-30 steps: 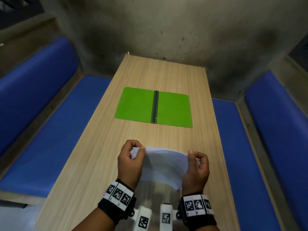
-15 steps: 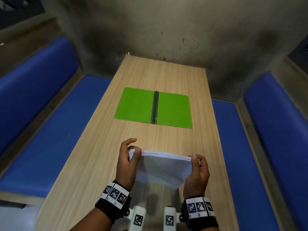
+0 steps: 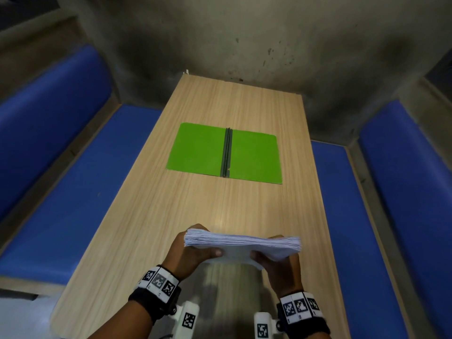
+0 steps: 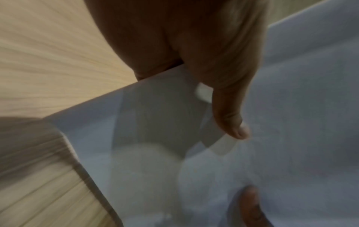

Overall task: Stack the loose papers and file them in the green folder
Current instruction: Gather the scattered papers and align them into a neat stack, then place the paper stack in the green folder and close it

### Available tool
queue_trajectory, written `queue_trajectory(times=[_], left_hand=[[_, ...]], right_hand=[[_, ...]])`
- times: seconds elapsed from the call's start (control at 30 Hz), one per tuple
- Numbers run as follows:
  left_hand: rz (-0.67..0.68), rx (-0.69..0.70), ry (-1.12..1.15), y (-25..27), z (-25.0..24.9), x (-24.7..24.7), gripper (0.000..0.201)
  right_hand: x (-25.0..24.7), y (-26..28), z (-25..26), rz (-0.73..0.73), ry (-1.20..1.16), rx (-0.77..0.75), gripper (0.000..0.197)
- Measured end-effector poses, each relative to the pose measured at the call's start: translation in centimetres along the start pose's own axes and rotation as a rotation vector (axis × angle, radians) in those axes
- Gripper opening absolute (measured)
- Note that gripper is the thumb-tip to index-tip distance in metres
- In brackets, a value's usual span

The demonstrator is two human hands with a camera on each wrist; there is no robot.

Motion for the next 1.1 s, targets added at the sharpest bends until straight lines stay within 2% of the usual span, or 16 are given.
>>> queue_trajectory(times=[0.07,0.13,0.17,0.27,0.3,0.4,0.53,0.63,0.7,0.77,0.8,0.83,0.9,0.97,1.03,1.1], left_hand=[[0.002,-0.051,0.055,0.5,0.4,0.4,0.031],[0.003,-0.094,0.095,1.0,1.1,0.9,0.038],[0.018,-0.103,0.098,1.0,1.2,0.9,0.043],[0.03,-0.154,0.167,0.2,1.1,0.3,0.055],[0.019,-0.17,0.188,-0.1,1.0,-0.1,0.059],[-0.048,-0.182,0.227,-1.1,1.0,-0.6,0.065],[-0.196,-0.27,0.325,-2.6,2.1,-1.0,0.066],[-0.199,-0.313,0.413,-3.9,2.3,-0.7,0.063],[-0.167,-0.332,0.427,-4.8,2.4,-0.3,0.056],[-0.098,-0.333,0.407,-6.0,2.3,0.3,0.048],[-0.062,-0.329,0.386,-6.8,2.2,0.5,0.048],[-0.031,-0.313,0.359,-7.8,1.9,0.6,0.055],[-0.012,-0.258,0.271,-10.9,1.8,0.6,0.07],[-0.021,-0.228,0.133,-14.8,2.6,0.2,0.073],[0.033,-0.2,-0.264,-18.9,3.9,-0.5,0.073],[0.145,-0.157,-0.693,-22.1,5.2,-0.8,0.082]], right_hand=[[0.2,0.4,-0.8,0.033,-0.019,0.076,0.068],[0.4,0.3,-1.3,0.073,-0.034,0.106,0.081],[0.4,0.1,-1.1,0.084,-0.03,0.093,0.079],[-0.1,-0.3,0.0,0.114,-0.025,0.077,0.03],[-0.3,-0.6,0.2,0.13,-0.042,0.078,0.026],[-0.8,-0.2,0.4,0.238,-0.015,0.147,0.038],[-0.7,0.8,-0.9,0.36,0.118,0.162,0.093],[-0.7,0.8,-1.8,0.333,0.085,0.209,0.101],[-0.7,0.3,-1.7,0.296,0.028,0.293,0.094],[-0.8,-0.6,-1.5,0.232,0.056,0.327,0.06],[-1.1,-1.1,-1.6,0.196,0.079,0.331,0.047],[-1.4,-1.6,-1.9,0.17,0.089,0.345,0.043],[-2.3,-2.4,-2.2,0.118,0.08,0.397,0.041],[-3.3,-2.6,-2.4,0.067,0.06,0.423,0.035],[-4.6,-2.5,-3.2,0.021,0.066,0.438,0.033],[-5.8,-2.1,-4.2,-0.016,0.08,0.472,0.038]])
Point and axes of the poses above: each hand's wrist, its own y-axis away from the middle knuckle, its own x-axis out of the palm, z = x × y, the point moved 1 cm from there along -y, towards the middle knuckle, and after that the axes turned 6 degrees about x, right-handed, at the moved point
